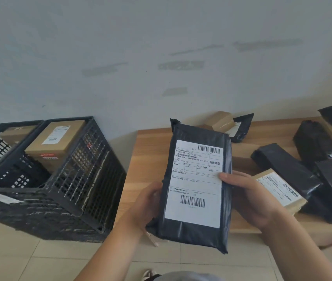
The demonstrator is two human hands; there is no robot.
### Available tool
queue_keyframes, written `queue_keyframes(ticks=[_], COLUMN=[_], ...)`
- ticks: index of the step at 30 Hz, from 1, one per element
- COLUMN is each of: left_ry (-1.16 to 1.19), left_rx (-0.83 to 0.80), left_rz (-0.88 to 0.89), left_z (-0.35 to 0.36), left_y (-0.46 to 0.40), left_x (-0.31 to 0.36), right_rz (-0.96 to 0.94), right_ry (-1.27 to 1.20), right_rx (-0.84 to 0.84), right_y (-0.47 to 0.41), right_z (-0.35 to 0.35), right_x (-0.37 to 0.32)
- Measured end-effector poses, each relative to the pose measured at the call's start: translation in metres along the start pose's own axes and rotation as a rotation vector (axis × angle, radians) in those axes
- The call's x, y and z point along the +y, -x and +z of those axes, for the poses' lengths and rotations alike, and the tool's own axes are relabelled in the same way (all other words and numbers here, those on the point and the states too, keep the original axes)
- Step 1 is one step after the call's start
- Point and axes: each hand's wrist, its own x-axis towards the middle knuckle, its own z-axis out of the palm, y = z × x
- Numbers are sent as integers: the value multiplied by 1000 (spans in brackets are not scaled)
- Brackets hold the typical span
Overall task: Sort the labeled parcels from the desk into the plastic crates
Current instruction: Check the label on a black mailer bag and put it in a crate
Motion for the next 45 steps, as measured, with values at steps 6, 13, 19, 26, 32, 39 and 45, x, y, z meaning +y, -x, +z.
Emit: queue_keyframes(ticks=[6, 13, 19, 26, 32, 39, 45], left_ry=[-131, -280, -360, -385, -378, -373, -313], left_rx=[279, 184, 82, 64, -6, -5, 133], left_rz=[-9, 123, 60, 5, -19, 21, 46], left_z=[-15, 8, 28, 35, 38, 28, -18], left_y=[6, 19, 16, 12, 11, 17, 55], left_x=[9, 18, 9, 2, 2, 0, -3], right_rz=[-72, -150, -118, -128, -152, -182, -141], right_ry=[40, 45, 42, 23, 34, 52, 73], right_rx=[133, 202, 209, 248, 281, 315, 269], right_y=[14, 30, 41, 56, 68, 68, 41], right_z=[-13, -19, -27, -29, -32, -16, 35], right_x=[-13, -23, -17, -13, -7, 0, 14])
